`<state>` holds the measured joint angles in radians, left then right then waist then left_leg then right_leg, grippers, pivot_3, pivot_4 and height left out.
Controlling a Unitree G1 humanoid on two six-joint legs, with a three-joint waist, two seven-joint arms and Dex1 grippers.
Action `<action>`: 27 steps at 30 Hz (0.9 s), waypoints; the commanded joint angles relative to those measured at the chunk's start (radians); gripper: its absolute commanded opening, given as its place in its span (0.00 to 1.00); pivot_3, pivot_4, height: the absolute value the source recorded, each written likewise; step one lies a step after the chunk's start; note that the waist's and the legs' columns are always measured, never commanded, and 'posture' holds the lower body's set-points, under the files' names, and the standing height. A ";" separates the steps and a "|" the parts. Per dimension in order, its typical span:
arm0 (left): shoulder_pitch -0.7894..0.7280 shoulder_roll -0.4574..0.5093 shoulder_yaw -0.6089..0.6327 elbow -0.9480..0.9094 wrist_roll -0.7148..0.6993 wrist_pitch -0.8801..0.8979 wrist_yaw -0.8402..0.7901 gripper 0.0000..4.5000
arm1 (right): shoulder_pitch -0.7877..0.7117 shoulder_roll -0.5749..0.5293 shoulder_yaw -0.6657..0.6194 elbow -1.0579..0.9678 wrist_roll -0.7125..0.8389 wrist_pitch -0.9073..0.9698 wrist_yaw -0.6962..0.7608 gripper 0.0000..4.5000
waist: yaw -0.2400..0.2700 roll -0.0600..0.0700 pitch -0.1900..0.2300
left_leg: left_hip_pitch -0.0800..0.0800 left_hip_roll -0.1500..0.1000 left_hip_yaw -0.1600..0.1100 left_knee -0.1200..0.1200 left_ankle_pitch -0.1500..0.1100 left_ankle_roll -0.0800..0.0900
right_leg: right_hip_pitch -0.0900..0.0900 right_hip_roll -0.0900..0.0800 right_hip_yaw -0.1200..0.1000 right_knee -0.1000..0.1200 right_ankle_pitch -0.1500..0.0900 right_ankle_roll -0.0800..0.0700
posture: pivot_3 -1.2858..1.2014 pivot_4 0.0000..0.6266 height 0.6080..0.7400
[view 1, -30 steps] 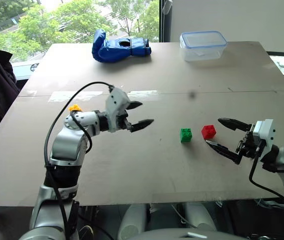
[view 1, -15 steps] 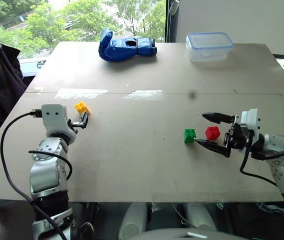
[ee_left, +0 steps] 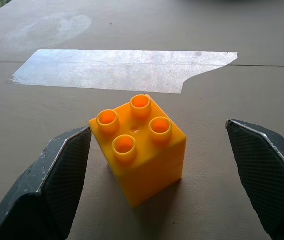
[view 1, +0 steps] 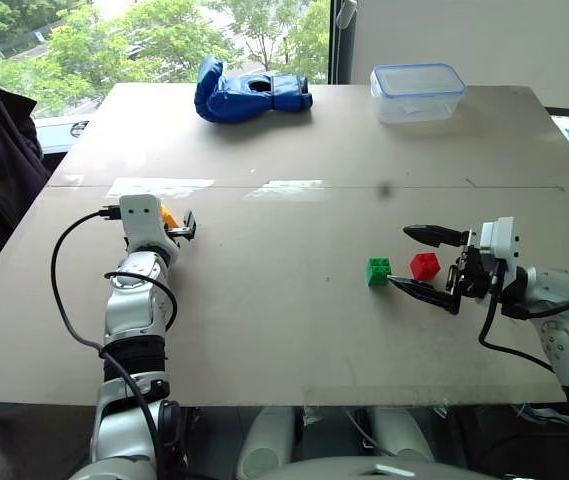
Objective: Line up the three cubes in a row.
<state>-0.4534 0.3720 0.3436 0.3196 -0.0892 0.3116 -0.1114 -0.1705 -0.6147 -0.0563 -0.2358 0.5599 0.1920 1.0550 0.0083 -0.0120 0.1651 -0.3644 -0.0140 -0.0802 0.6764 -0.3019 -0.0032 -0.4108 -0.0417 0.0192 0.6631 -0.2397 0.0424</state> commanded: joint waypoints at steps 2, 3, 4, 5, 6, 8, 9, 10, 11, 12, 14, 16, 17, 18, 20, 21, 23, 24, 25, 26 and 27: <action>-0.014 0.023 0.016 0.010 0.002 -0.039 0.045 0.68 | 0.004 0.004 -0.024 -0.042 0.009 -0.013 -0.013 1.00 | 0.000 0.000 0.000 | 0.000 0.000 0.000 0.000 0.000 0.000 | 0.000 0.000 0.000 0.000 0.000 0.000 | 0.52 0.24 1.00; -0.014 0.026 0.014 0.012 -0.001 -0.042 0.042 0.58 | 0.007 0.004 -0.024 -0.044 0.009 -0.014 -0.014 1.00 | 0.000 0.000 0.000 | 0.000 0.000 0.000 0.000 0.000 0.000 | 0.000 0.000 0.000 0.000 0.000 0.000 | 0.52 0.24 1.00; -0.014 0.028 0.012 0.015 -0.004 -0.045 0.039 0.47 | 0.009 0.004 -0.024 -0.046 0.009 -0.014 -0.016 1.00 | 0.001 0.000 0.000 | 0.000 0.000 0.000 0.000 0.000 0.000 | 0.000 0.000 0.000 0.000 0.000 0.000 | 0.52 0.24 1.00; -0.015 0.030 0.011 0.017 -0.007 -0.047 0.038 0.40 | 0.010 0.004 -0.024 -0.047 0.009 -0.014 -0.017 1.00 | 0.002 0.000 0.000 | 0.000 0.000 0.000 0.000 0.000 0.000 | 0.000 0.000 0.000 0.000 0.000 0.000 | 0.52 0.24 1.00; -0.013 0.034 0.007 0.017 -0.010 -0.052 0.027 0.36 | 0.011 0.003 -0.023 -0.048 0.009 -0.014 -0.019 1.00 | 0.002 0.000 0.000 | 0.000 0.000 0.000 0.000 0.000 0.000 | 0.000 0.000 0.000 0.000 0.000 0.000 | 0.52 0.24 1.00; -0.007 0.046 -0.013 0.009 -0.013 -0.062 -0.013 0.36 | 0.012 0.003 -0.025 -0.049 0.009 -0.013 -0.022 1.00 | 0.002 0.000 0.000 | 0.000 0.000 0.000 0.000 0.000 0.000 | 0.000 -0.001 0.000 0.000 0.000 0.000 | 0.52 0.24 1.00; -0.003 0.050 -0.026 0.001 -0.017 -0.070 -0.041 0.36 | 0.014 0.003 -0.026 -0.050 0.009 -0.014 -0.024 1.00 | 0.002 0.000 0.000 | 0.000 0.000 0.000 0.000 0.000 0.000 | 0.000 -0.001 0.000 0.000 0.000 0.000 | 0.52 0.24 1.00; 0.000 0.053 -0.040 -0.007 -0.023 -0.079 -0.073 0.36 | 0.016 0.003 -0.026 -0.051 0.009 -0.014 -0.025 1.00 | 0.002 0.000 0.000 | 0.000 0.000 0.000 0.000 0.000 0.000 | 0.000 -0.001 0.000 0.000 0.000 0.000 | 0.52 0.24 1.00; 0.004 0.056 -0.058 -0.019 -0.034 -0.089 -0.120 0.36 | 0.018 0.003 -0.027 -0.053 0.009 -0.014 -0.027 1.00 | 0.002 0.000 0.000 | 0.000 0.000 0.000 0.000 0.000 0.000 | 0.000 -0.001 0.000 0.000 0.000 0.000 | 0.52 0.24 1.00; 0.013 0.062 -0.093 -0.043 -0.056 -0.113 -0.212 0.36 | 0.022 0.002 -0.030 -0.054 0.009 -0.014 -0.029 1.00 | 0.002 0.000 0.000 | 0.000 0.000 0.000 0.000 0.000 0.000 | 0.000 -0.001 -0.001 0.000 0.000 0.000 | 0.52 0.24 1.00; 0.031 0.095 -0.179 -0.078 -0.075 -0.159 -0.402 0.36 | 0.029 0.001 -0.035 -0.053 0.008 -0.016 -0.032 1.00 | 0.004 0.000 0.000 | -0.001 0.000 0.000 0.000 0.000 0.000 | 0.000 -0.001 -0.001 0.000 0.000 0.000 | 0.52 0.24 1.00; 0.037 0.121 -0.254 -0.103 -0.124 -0.171 -0.601 0.36 | 0.039 -0.001 -0.042 -0.046 0.008 -0.020 -0.033 1.00 | 0.005 0.000 0.000 | -0.001 0.000 0.000 0.000 0.000 0.000 | 0.000 -0.001 -0.001 -0.001 0.000 0.000 | 0.52 0.24 1.00; 0.033 0.130 -0.288 -0.113 -0.150 -0.176 -0.697 0.36 | 0.046 -0.002 -0.046 -0.041 0.006 -0.024 -0.032 1.00 | 0.004 0.000 0.000 | -0.001 -0.001 0.000 0.000 0.000 0.000 | 0.000 -0.001 -0.001 -0.001 0.000 0.000 | 0.52 0.24 1.00; 0.027 0.139 -0.323 -0.119 -0.169 -0.182 -0.786 0.36 | 0.051 -0.003 -0.049 -0.033 0.004 -0.028 -0.032 1.00 | 0.003 0.000 0.000 | -0.001 -0.001 0.000 0.000 0.000 0.000 | 0.000 -0.001 -0.001 -0.001 0.000 0.000 | 0.52 0.24 1.00; -0.006 0.136 -0.407 -0.114 -0.210 -0.176 -0.976 0.36 | 0.080 -0.008 -0.061 0.000 -0.010 -0.051 -0.022 1.00 | 0.003 0.000 0.000 | -0.001 -0.001 0.001 0.000 0.000 0.000 | 0.000 0.000 -0.001 -0.001 0.000 0.000 | 0.52 0.24 1.00; -0.025 0.138 -0.453 -0.098 -0.205 -0.211 -1.069 0.36 | 0.093 -0.012 -0.066 0.015 -0.019 -0.065 -0.017 1.00 | 0.003 0.000 0.000 | -0.001 -0.001 0.001 0.000 0.000 0.000 | 0.000 0.000 -0.001 -0.001 0.000 0.000 | 0.52 0.24 1.00; -0.066 0.145 -0.512 -0.032 -0.180 -0.311 -1.206 0.36 | 0.107 -0.014 -0.079 0.017 -0.022 -0.074 -0.021 1.00 | 0.002 0.000 0.000 | -0.001 -0.003 0.005 0.000 0.000 0.000 | 0.000 0.001 -0.001 -0.001 0.000 0.000 | 0.52 0.24 1.00; -0.083 0.147 -0.527 0.000 -0.172 -0.335 -1.245 0.36 | 0.110 -0.014 -0.083 0.013 -0.021 -0.074 -0.024 1.00 | -0.002 0.000 0.000 | -0.001 -0.003 0.005 0.000 0.000 0.000 | 0.000 0.001 -0.001 -0.001 0.000 0.000 | 0.52 0.24 1.00; -0.100 0.148 -0.537 0.030 -0.168 -0.351 -1.275 0.36 | 0.111 -0.013 -0.087 0.010 -0.020 -0.073 -0.027 1.00 | -0.009 0.000 0.000 | 0.000 -0.002 0.006 0.000 0.000 0.000 | 0.000 0.002 0.000 0.000 0.000 0.000 | 0.52 0.24 1.00; -0.140 0.138 -0.557 0.102 -0.139 -0.405 -1.297 0.36 | 0.120 -0.014 -0.093 0.002 -0.017 -0.072 -0.028 1.00 | -0.015 0.000 0.000 | 0.000 -0.002 0.006 0.000 -0.001 0.002 | 0.000 0.003 0.000 0.000 0.000 0.000 | 0.52 0.24 1.00; -0.179 0.122 -0.565 0.173 -0.126 -0.451 -1.319 0.36 | 0.127 -0.013 -0.097 -0.005 -0.016 -0.072 -0.030 1.00 | -0.020 0.000 0.000 | 0.000 -0.002 0.006 0.000 -0.002 0.004 | 0.000 0.003 0.000 0.000 0.000 0.000 | 0.52 0.24 1.00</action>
<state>-0.6065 0.4956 -0.2205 0.4444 -0.2282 -0.0742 -1.3953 -0.0443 -0.6183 -0.1229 -0.1986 0.5305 0.1414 1.0289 -0.0115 -0.0117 0.1653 -0.3644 -0.0155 -0.0746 0.6763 -0.3044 0.0015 -0.4104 -0.0375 0.0194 0.6632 -0.2399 0.0420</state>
